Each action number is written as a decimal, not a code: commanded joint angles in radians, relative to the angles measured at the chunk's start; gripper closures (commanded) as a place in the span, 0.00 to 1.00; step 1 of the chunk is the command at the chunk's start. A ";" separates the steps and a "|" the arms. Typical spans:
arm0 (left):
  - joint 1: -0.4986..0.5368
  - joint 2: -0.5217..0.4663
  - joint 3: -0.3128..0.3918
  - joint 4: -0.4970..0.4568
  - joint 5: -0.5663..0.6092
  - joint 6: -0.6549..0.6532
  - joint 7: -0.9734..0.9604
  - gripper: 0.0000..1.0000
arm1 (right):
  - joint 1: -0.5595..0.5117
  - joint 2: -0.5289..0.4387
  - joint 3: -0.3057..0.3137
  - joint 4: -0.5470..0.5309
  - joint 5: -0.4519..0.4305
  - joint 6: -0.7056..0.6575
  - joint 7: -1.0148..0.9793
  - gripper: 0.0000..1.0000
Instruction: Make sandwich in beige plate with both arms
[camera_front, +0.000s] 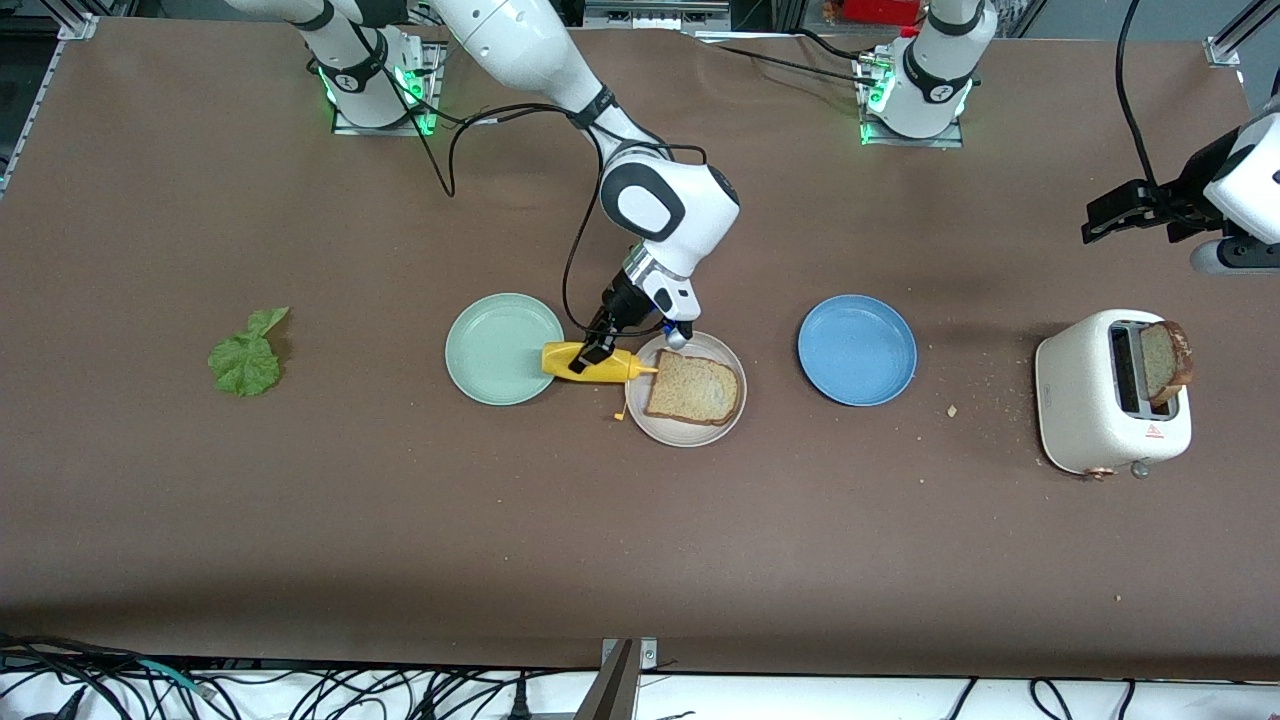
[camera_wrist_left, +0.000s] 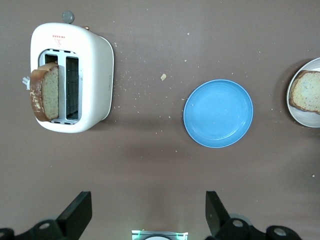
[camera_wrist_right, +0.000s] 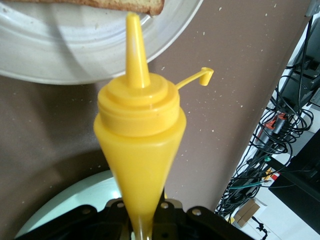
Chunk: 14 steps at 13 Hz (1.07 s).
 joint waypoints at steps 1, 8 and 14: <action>0.000 -0.006 -0.005 0.014 0.037 -0.019 -0.009 0.00 | 0.014 0.019 -0.014 0.051 -0.020 -0.033 0.002 1.00; 0.000 -0.004 -0.007 0.014 0.037 -0.019 -0.011 0.00 | -0.150 -0.160 -0.034 0.053 0.267 -0.022 -0.250 1.00; -0.002 -0.006 -0.008 0.014 0.063 -0.019 -0.011 0.00 | -0.364 -0.288 -0.032 -0.030 0.573 0.047 -0.613 1.00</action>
